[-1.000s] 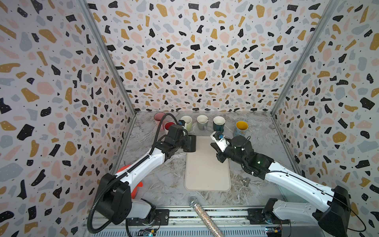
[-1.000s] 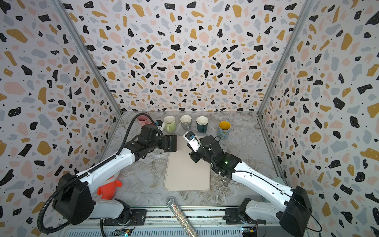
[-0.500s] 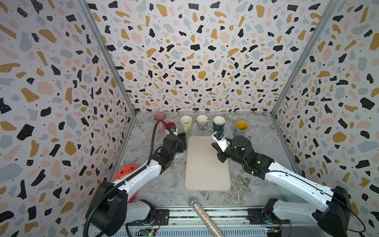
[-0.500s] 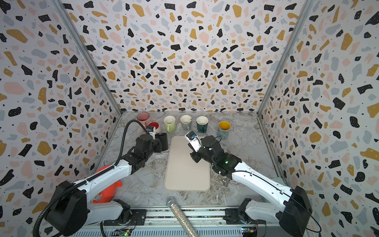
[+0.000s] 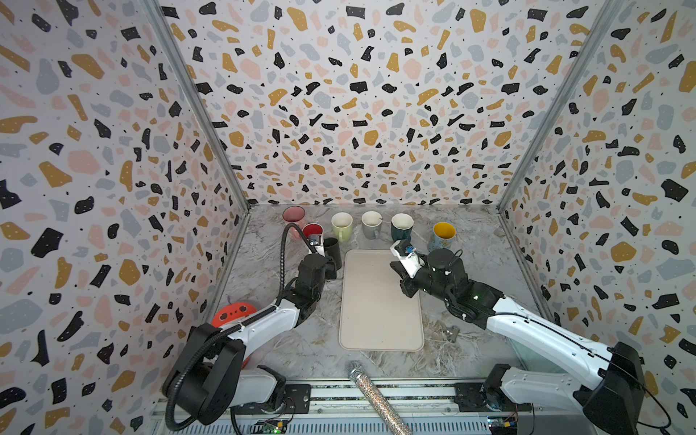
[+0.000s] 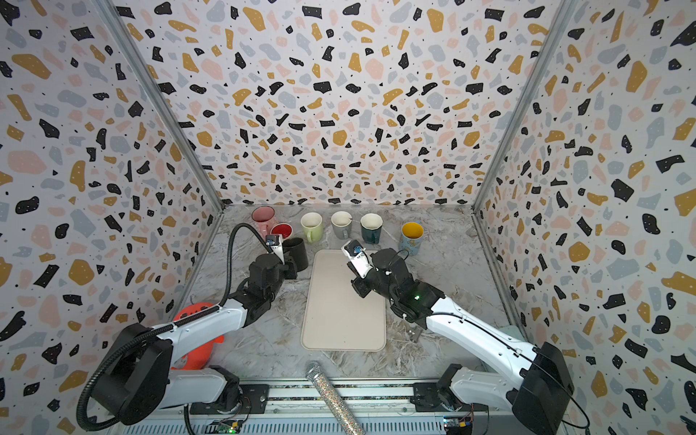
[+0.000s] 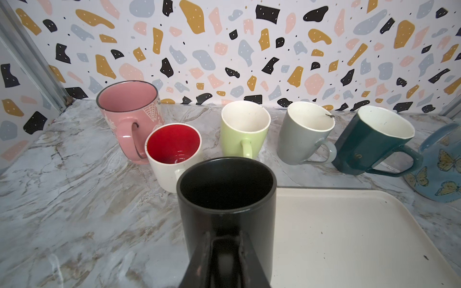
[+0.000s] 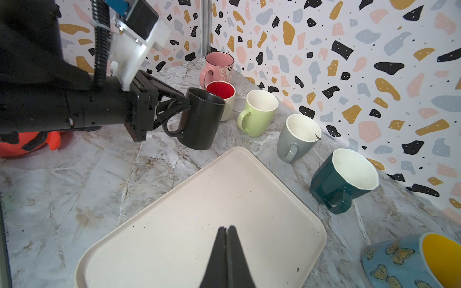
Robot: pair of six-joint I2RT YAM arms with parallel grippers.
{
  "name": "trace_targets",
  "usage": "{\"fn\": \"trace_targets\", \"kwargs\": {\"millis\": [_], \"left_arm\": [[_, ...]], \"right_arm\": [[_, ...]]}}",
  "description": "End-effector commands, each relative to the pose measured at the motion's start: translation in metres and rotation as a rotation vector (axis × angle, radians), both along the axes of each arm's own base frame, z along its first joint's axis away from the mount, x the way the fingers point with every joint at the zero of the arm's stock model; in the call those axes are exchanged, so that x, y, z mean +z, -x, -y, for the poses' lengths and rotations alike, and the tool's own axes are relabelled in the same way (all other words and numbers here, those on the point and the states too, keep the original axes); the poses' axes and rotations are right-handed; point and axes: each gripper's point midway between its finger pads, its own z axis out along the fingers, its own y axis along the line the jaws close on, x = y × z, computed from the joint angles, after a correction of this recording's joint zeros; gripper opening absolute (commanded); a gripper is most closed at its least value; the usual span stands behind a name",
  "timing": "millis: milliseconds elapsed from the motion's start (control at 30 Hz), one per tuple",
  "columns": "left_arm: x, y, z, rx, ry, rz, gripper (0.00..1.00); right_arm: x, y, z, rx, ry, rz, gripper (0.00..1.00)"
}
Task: Turn the mug right side up
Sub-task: Place the mug at the center of the table.
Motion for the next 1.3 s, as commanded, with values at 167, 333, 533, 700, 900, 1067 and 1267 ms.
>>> {"fn": "trace_targets", "kwargs": {"millis": [167, 333, 533, 700, 900, 1067, 1267], "left_arm": [[0.04, -0.019, -0.006, 0.075, 0.069, 0.204, 0.0], [0.033, -0.019, -0.012, 0.109, 0.084, 0.235, 0.0], [0.019, -0.016, -0.019, 0.142, 0.09, 0.256, 0.0], [0.008, -0.018, -0.015, 0.126, 0.092, 0.25, 0.0], [-0.006, -0.02, -0.006, 0.093, 0.074, 0.204, 0.0], [-0.015, -0.02, -0.003, 0.084, 0.037, 0.161, 0.0], [-0.024, -0.02, 0.0, 0.081, 0.003, 0.11, 0.0]], "right_arm": [[0.017, -0.002, 0.007, -0.01, -0.053, 0.029, 0.0], [0.014, -0.005, 0.009, -0.015, -0.052, 0.026, 0.0], [0.012, -0.007, 0.011, -0.02, -0.053, 0.022, 0.0], [0.01, -0.007, 0.012, -0.023, -0.052, 0.018, 0.0], [0.009, -0.008, 0.014, -0.028, -0.06, 0.015, 0.0], [0.007, -0.008, 0.014, -0.027, -0.061, 0.013, 0.0], [0.007, -0.007, 0.013, -0.024, -0.068, 0.013, 0.0]]}}
